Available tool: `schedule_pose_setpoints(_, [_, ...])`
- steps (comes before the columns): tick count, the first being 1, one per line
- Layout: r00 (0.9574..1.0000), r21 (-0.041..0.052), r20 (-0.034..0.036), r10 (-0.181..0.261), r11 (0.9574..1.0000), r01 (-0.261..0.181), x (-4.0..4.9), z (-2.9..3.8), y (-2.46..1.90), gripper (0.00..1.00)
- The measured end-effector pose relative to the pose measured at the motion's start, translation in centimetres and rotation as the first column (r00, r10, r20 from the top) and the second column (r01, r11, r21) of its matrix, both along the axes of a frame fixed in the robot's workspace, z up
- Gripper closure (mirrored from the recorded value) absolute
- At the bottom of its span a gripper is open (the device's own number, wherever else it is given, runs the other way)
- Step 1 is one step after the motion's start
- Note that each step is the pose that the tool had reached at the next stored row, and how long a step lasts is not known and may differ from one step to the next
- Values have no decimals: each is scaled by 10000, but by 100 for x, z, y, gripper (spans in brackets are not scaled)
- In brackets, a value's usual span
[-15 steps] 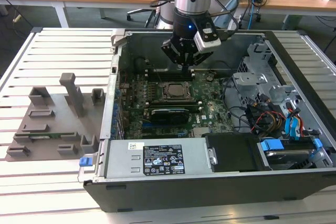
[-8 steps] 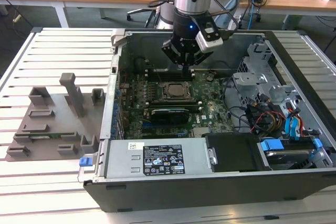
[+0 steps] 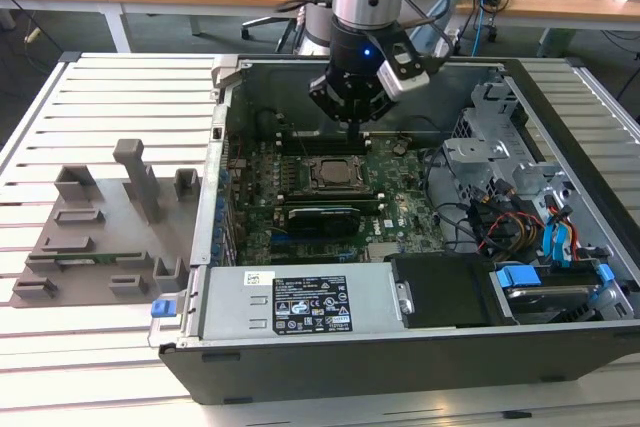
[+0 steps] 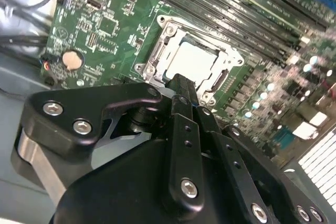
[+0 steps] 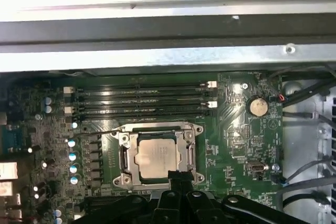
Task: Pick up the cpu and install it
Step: 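Install the first cpu locking lever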
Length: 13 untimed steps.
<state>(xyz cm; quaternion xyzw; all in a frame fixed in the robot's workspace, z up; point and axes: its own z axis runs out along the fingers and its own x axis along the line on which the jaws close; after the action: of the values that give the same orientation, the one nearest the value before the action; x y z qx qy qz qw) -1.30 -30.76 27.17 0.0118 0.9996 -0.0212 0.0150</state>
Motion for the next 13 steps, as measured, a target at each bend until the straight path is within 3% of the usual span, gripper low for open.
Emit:
schedule_pose_setpoints(3, [9956,0,0,938,9956,-938,0,0,0,89])
schedule_pose_setpoints(8, [9955,0,0,943,9955,-943,-8,0,0,89])
schedule_pose_setpoints(13, [9955,1,1,946,9955,-946,-83,-3,0,89])
